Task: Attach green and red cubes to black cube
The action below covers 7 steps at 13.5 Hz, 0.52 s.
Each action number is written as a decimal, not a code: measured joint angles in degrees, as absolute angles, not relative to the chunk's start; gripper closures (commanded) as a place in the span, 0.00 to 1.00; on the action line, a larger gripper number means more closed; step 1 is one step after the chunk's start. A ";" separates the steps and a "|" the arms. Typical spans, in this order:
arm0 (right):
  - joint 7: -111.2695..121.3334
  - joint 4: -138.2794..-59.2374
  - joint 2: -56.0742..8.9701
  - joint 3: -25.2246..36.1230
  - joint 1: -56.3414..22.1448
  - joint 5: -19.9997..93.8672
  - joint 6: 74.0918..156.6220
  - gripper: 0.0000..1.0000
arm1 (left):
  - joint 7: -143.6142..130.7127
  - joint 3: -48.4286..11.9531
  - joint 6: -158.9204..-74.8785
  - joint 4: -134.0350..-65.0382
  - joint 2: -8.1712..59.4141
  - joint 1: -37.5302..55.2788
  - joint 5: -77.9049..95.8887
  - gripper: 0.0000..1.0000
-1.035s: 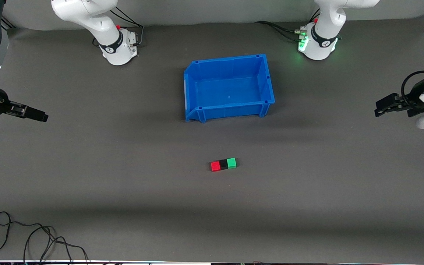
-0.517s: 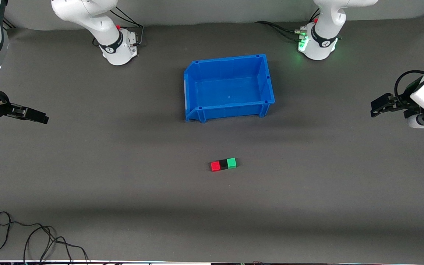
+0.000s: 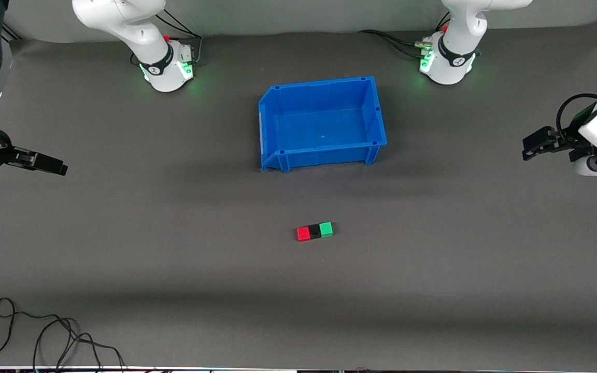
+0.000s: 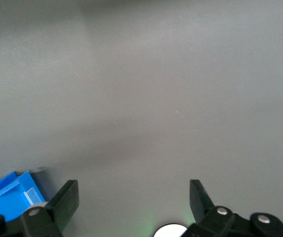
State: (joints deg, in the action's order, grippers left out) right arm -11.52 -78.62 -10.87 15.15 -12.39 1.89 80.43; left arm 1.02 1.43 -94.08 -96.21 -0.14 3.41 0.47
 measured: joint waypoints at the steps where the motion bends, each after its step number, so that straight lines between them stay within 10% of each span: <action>1: -11.46 -78.83 -10.64 12.20 -9.19 1.89 80.88 0.00 | 1.03 1.36 -93.71 -96.22 -0.13 3.41 0.47 0.00; 7: -9.39 -89.14 -3.62 2.99 -0.88 1.11 89.17 0.00 | 1.03 1.28 -92.99 -96.20 -0.12 3.38 0.45 0.00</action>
State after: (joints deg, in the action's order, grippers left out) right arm -9.39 -89.14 -3.62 2.99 -0.88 1.11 89.17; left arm 1.03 1.28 -92.99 -96.20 -0.12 3.38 0.45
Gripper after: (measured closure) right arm 0.000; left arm 0.000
